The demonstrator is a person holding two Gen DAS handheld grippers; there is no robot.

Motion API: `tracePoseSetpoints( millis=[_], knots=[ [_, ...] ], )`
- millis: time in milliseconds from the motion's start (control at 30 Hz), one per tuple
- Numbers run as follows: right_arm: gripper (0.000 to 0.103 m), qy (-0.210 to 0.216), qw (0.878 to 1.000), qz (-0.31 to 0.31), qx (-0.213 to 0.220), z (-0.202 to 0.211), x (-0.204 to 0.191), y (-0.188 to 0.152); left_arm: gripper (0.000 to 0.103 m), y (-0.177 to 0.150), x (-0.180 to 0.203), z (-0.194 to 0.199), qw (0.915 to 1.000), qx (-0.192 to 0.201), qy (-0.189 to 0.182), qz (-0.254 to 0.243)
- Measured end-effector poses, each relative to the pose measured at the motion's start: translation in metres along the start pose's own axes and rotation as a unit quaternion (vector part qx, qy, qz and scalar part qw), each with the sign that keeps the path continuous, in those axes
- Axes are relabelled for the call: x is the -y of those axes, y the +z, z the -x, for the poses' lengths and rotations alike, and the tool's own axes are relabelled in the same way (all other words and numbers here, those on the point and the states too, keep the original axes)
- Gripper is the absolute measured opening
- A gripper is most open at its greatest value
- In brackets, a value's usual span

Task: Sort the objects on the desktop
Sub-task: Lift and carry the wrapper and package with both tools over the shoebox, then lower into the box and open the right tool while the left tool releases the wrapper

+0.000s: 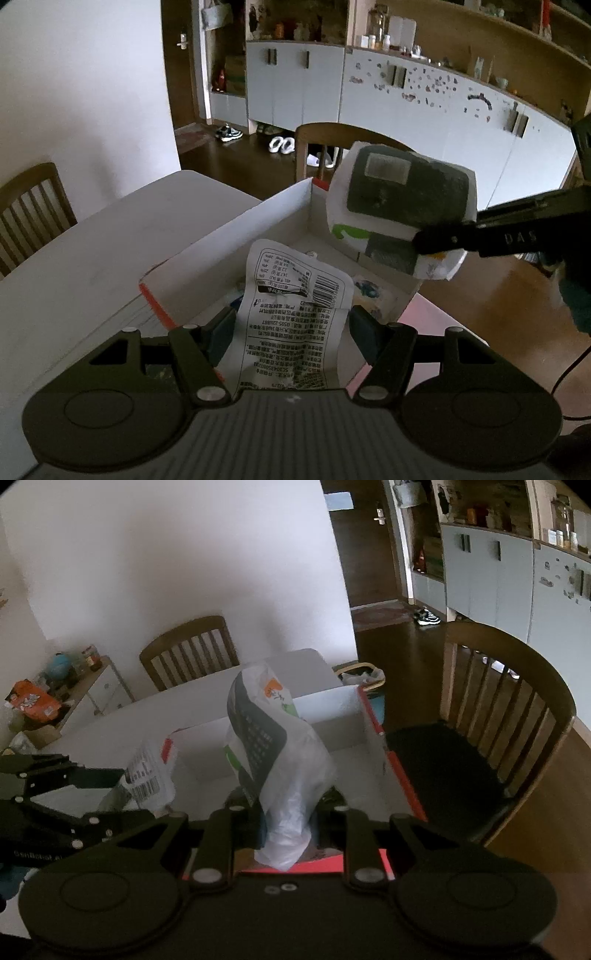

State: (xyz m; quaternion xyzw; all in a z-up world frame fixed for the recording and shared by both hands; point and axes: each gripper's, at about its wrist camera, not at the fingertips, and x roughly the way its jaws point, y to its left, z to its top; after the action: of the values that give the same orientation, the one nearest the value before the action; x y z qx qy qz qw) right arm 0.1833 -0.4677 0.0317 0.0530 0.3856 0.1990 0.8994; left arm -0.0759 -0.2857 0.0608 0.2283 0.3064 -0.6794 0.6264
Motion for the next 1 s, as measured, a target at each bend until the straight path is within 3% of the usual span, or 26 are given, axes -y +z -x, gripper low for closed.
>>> tracePoseSetpoints(
  millis=[433,1000],
  knots=[
    [0.021,-0.013,1.000,0.003,-0.024,-0.042,0.023,0.012,0.067,0.016,0.015,-0.054,0.9980,-0.052,0.011,-0.035],
    [0.021,-0.078,0.991,0.096,-0.052,-0.097,0.012,0.003,0.067,0.023,0.026,-0.107,0.9913,-0.114,0.003,-0.067]
  ],
)
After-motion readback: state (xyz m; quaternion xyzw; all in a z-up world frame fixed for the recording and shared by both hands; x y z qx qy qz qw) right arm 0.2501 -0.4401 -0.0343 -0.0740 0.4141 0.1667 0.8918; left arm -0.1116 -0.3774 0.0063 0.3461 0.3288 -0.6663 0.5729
